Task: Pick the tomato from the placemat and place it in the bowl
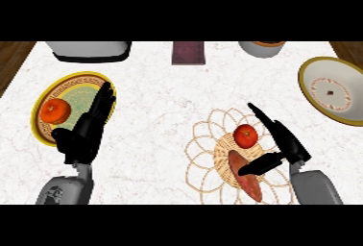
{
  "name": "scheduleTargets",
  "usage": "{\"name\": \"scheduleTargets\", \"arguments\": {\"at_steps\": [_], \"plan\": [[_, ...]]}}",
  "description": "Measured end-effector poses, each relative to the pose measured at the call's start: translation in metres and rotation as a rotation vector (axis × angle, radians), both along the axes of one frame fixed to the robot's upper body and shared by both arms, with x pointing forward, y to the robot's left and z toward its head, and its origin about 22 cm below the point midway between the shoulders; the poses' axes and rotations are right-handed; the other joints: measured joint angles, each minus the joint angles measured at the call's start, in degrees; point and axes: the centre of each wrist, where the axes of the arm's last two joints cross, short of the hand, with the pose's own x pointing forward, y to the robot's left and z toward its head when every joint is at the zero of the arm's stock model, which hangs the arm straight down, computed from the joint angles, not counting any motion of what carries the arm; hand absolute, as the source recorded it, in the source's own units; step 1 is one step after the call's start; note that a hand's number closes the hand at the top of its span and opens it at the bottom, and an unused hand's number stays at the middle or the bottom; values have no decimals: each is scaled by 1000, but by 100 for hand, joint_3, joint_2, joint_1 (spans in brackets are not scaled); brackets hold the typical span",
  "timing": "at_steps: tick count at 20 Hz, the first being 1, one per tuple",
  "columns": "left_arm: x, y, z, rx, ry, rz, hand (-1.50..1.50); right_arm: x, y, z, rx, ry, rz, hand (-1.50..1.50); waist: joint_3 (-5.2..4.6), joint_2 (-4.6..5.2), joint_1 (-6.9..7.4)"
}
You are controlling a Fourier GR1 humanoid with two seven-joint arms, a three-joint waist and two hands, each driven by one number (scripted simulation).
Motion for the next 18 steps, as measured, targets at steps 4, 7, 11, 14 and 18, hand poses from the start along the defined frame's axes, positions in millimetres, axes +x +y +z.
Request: {"name": "scheduleTargets", "arguments": {"at_steps": [4, 7, 11, 14, 18], "plan": [[-5, 1, -4, -3, 5, -8, 0, 8, -2, -10, -30, 20, 18, -150, 0, -2, 6], [-1, 4, -5, -6, 5, -9, 0, 8, 7, -13, -29, 21, 46, 150, -5, -6, -3], [-1, 5, -5, -12, 4, -9, 0, 8, 14, -13, -96, -34, 161, 150, -15, -18, -3], [5, 0, -5, -6, 5, -10, 0, 3, 20, -15, -125, -69, 212, 150, -21, -26, -16], [-2, 4, -7, -6, 3, -14, 0, -3, 22, -17, -102, -82, 234, 150, -21, -29, -14]]}}
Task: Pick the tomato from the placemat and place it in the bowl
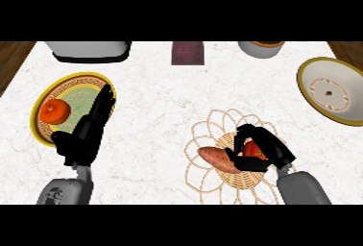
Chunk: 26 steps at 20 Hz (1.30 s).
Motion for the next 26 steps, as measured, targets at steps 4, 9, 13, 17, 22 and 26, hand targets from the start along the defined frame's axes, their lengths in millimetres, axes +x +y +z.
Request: {"name": "scheduleTargets", "arguments": {"at_steps": [4, 9, 13, 17, 22, 26], "plan": [[-1, -4, 3, -1, 2, 8, 0, -13, -29, 5, 57, 4, -43, 150, 14, 8, -15], [2, 3, 4, 0, 4, 12, 0, -31, -75, 19, 138, -34, -98, 150, 21, 20, -39], [-1, 3, 5, 3, 4, 14, 0, -40, -84, 37, 243, -143, -101, 150, 23, 17, -47], [-1, 3, 6, 4, 11, 21, 0, -52, -83, 64, 290, -306, -104, 150, 23, 11, -71], [-4, -3, 3, 1, 12, 20, 0, -71, -89, 118, 259, -481, -142, 150, 21, 6, -88], [-1, -3, 2, -1, 14, 19, 0, -78, -83, 161, 208, -540, -205, 150, 19, 15, -57]]}}
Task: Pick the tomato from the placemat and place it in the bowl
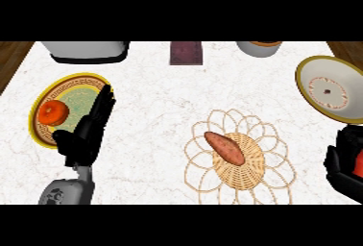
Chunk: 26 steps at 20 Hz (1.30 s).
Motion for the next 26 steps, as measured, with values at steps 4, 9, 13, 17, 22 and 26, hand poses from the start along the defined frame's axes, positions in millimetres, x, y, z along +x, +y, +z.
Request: {"name": "scheduleTargets", "arguments": {"at_steps": [4, 9, 13, 17, 22, 26], "plan": [[4, 3, 4, 2, -9, -3, 0, 4, 0, 41, -38, -13, -78, 150, -1, 6, 34], [-1, -1, 6, 9, -9, -14, 0, 25, 2, 79, -29, -18, -155, 150, 1, 12, 80], [0, -1, 2, 1, -7, -18, 0, 49, -10, 98, -39, -6, -225, 150, 1, 19, 89], [5, 2, 1, 3, -15, -15, 0, 76, -24, 102, -62, 19, -275, 150, 2, 28, 101], [4, 1, 7, 1, -17, -22, 0, 101, -46, 97, -200, 27, -389, 150, 5, 43, 147], [11, -7, 8, -3, -17, -28, 0, 124, -68, 82, -298, 22, -450, 150, 7, 58, 164]]}}
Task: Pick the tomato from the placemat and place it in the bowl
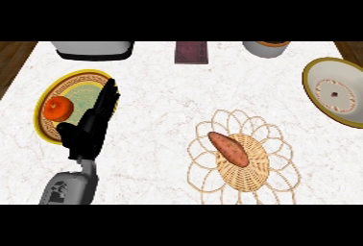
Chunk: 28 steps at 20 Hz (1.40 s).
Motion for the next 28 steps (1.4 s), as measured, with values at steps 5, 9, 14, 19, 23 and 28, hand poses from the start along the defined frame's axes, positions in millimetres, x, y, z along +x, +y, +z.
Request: {"name": "scheduleTargets", "arguments": {"at_steps": [5, 9, 14, 19, 23, 28], "plan": [[-2, 1, -3, 10, -5, -1, 0, 28, -27, -28, -33, 11, -73, 150, 2, 9, 38], [-8, -5, -2, 1, -2, -15, 0, 38, -55, -51, -68, 26, -118, 150, 7, 18, 76], [-4, -5, 0, -5, -6, -24, 0, 44, -77, -79, -84, 59, -156, 150, 10, 34, 104], [-3, -7, -3, 3, -11, -33, 0, 38, -91, -107, -3, 179, -141, -150, 17, 66, 159], [-3, -5, -3, -3, -15, -31, 0, 31, -100, -121, 70, 261, -71, -150, 23, 78, 181], [3, -6, 1, 2, -16, -29, 0, 26, -108, -124, 188, 215, 31, -150, 28, 81, 158]]}}
